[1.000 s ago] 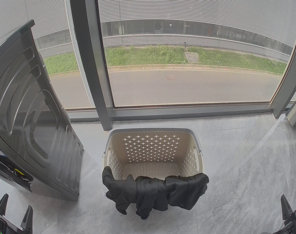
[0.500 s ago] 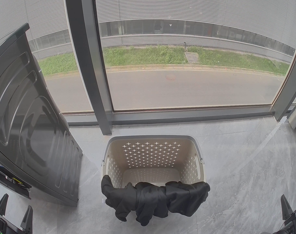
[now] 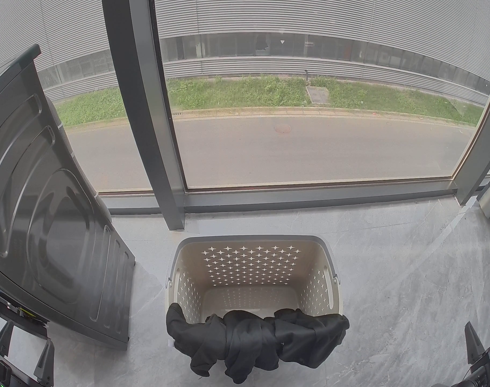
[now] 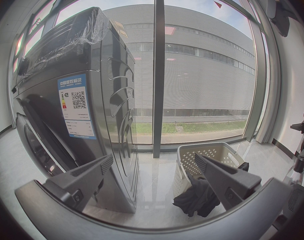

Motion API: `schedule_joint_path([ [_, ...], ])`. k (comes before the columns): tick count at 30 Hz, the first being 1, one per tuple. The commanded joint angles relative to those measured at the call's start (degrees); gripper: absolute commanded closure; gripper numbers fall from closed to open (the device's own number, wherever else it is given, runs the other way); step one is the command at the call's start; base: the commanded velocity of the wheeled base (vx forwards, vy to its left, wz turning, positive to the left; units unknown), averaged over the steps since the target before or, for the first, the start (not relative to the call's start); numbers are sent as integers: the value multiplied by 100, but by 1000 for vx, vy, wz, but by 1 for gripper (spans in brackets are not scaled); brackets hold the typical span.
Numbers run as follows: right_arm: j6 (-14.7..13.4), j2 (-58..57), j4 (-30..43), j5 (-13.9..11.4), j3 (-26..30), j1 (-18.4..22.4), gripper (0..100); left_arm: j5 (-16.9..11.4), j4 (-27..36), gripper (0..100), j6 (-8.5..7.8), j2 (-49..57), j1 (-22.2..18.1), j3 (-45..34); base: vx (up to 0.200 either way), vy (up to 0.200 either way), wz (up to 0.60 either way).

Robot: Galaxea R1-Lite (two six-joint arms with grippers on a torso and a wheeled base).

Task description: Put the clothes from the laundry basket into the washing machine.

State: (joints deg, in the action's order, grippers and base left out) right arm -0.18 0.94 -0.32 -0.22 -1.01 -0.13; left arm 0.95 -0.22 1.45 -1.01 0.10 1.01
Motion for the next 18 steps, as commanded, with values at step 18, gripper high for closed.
schedule_joint_path([
  [18,1,-94,-3,-4,101,-4,0,2,4,0,4,101,-1,-92,67,0,0],
])
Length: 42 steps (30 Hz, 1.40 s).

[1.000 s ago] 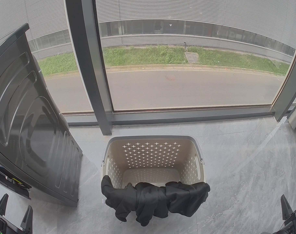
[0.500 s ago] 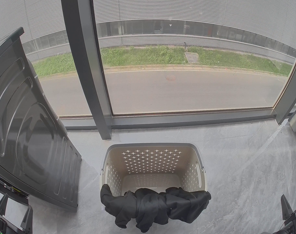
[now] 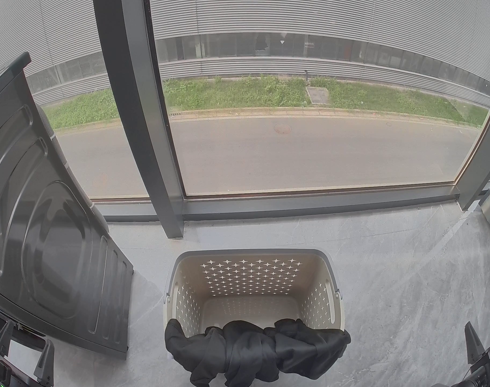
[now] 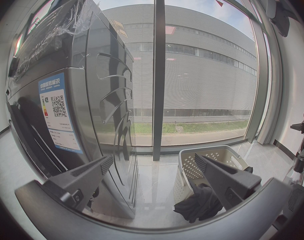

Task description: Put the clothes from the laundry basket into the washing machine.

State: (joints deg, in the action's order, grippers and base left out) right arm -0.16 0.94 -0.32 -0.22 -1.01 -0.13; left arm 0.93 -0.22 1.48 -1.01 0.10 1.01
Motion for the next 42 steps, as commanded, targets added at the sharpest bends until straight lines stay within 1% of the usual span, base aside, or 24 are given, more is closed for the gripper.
schedule_joint_path([
  [1,-2,-94,-3,-4,101,-4,0,4,4,0,2,101,-1,-92,0,0,0],
  [3,-2,-94,-3,-4,101,-4,0,4,-4,0,2,101,-1,-92,0,0,0],
  [9,-2,-94,-3,-4,101,-4,0,4,-4,0,2,101,-1,-92,200,0,0],
  [24,-2,-94,-3,-4,101,-4,0,4,-4,0,2,101,-1,-92,0,0,0],
  [30,-2,-94,-3,-4,101,-4,0,4,4,0,2,101,-1,-92,200,0,0],
  [42,-2,-94,-3,-4,101,-4,0,4,-4,0,2,101,-1,-92,0,0,0],
])
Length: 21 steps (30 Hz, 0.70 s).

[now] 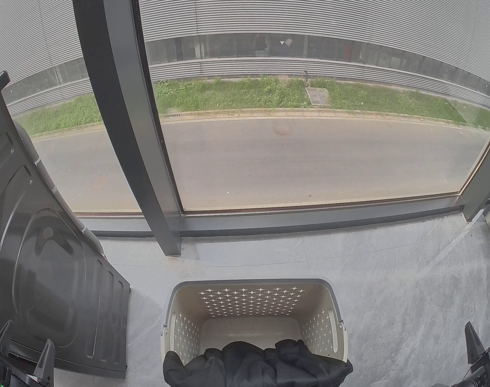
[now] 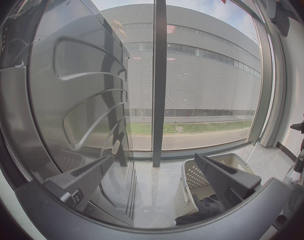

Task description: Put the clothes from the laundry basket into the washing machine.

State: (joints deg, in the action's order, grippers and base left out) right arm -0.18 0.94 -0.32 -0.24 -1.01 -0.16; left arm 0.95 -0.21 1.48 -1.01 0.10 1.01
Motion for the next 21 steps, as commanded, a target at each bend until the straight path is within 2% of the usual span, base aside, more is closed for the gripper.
schedule_joint_path([
  [1,1,-94,-3,-2,101,-2,0,2,-6,0,2,101,-1,-92,0,0,0],
  [21,1,-94,-3,-2,101,-2,0,2,-6,0,2,101,-1,-92,0,0,0],
])
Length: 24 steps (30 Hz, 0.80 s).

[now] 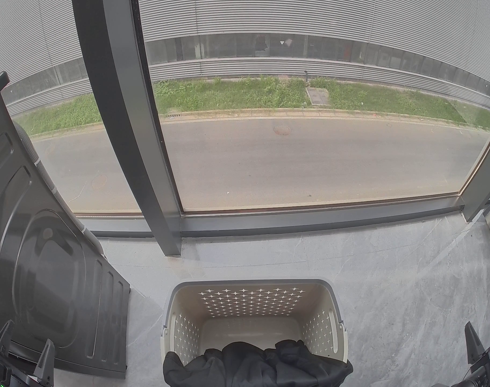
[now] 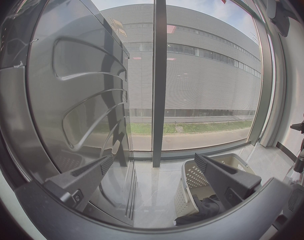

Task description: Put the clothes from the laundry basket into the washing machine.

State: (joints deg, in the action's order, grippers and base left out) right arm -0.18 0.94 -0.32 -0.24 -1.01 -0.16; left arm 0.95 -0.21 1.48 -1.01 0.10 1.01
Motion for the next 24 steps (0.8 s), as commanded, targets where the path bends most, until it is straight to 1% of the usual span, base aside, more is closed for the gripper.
schedule_joint_path([
  [1,1,-94,-3,-2,101,-2,0,2,3,0,2,101,-1,-92,0,0,0],
  [3,1,-94,-3,-2,101,-2,0,2,-6,0,2,101,-1,-92,0,0,0],
  [6,1,-94,-3,-2,101,-2,0,2,-6,0,2,101,-1,-92,200,0,0],
  [24,1,-94,-3,-2,101,-2,0,2,-6,0,2,101,-1,-92,0,0,0],
])
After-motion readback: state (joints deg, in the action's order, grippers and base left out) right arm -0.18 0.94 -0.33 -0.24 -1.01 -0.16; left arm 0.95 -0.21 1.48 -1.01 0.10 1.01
